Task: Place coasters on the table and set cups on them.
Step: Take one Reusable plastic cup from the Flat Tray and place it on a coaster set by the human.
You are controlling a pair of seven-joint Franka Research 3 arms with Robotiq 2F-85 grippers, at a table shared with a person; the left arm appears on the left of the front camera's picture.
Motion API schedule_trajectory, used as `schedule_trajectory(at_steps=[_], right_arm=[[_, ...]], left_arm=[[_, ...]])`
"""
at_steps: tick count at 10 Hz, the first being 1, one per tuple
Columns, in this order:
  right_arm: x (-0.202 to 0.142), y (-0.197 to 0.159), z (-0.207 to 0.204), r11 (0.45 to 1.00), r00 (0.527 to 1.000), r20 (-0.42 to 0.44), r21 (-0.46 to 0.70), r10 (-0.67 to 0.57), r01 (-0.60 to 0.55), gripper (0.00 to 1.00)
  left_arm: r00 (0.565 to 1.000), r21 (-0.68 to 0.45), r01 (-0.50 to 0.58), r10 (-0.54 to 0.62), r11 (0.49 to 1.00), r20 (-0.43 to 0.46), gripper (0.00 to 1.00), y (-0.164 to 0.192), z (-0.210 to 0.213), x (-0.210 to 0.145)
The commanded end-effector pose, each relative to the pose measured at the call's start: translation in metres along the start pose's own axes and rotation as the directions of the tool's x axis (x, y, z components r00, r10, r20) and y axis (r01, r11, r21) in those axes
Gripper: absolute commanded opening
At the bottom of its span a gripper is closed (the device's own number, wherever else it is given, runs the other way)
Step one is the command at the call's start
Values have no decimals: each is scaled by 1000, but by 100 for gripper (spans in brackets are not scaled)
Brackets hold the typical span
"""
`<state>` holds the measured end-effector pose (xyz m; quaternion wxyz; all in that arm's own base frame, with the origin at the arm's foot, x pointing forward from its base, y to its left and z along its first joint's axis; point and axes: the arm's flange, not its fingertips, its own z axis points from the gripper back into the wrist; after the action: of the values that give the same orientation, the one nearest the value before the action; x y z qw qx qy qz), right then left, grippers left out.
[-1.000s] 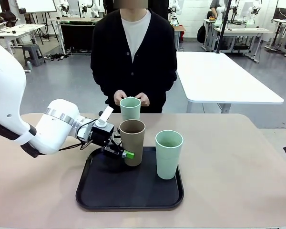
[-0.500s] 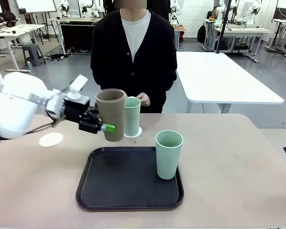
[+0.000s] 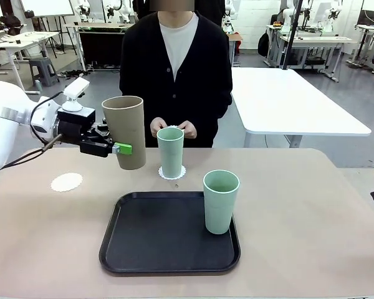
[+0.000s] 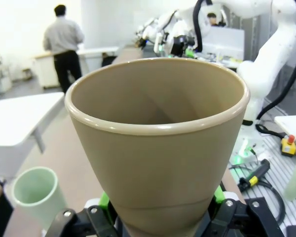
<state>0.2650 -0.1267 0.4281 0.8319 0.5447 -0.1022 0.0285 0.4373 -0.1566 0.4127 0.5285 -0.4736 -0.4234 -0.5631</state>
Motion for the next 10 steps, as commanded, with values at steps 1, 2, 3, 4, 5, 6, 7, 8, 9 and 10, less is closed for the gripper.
schedule_trajectory(at_steps=[1,2,3,4,5,6,7,8,9,10], right_arm=[[0,0,0,1000,1000,7,13,9,-9,100],[0,0,0,1000,1000,7,13,9,-9,100],[0,0,0,1000,1000,7,13,9,-9,100],[0,0,0,1000,1000,7,13,9,-9,100],[0,0,0,1000,1000,7,13,9,-9,100],[0,0,0,1000,1000,7,13,9,-9,100],[0,0,0,1000,1000,7,13,9,-9,100],[0,0,0,1000,1000,7,13,9,-9,100],[0,0,0,1000,1000,7,13,9,-9,100],[0,0,0,1000,1000,7,13,9,-9,100]], left_arm=[[1000,1,8,-8,1000,-4,0,1,-2,3],[1000,1,8,-8,1000,-4,0,1,-2,3],[1000,-1,0,0,1000,0,83,0,-1,0],[998,25,51,-50,998,-37,83,14,24,-18],[997,72,59,-56,996,-53,83,23,48,-31],[998,126,37,-29,991,-62,83,34,76,-47],[999,165,1,6,986,-42,83,44,105,-63],[999,195,-11,18,981,-33,83,47,126,-73],[999,215,-20,25,976,-21,83,46,143,-83],[999,230,-23,28,973,-16,83,48,157,-91]])
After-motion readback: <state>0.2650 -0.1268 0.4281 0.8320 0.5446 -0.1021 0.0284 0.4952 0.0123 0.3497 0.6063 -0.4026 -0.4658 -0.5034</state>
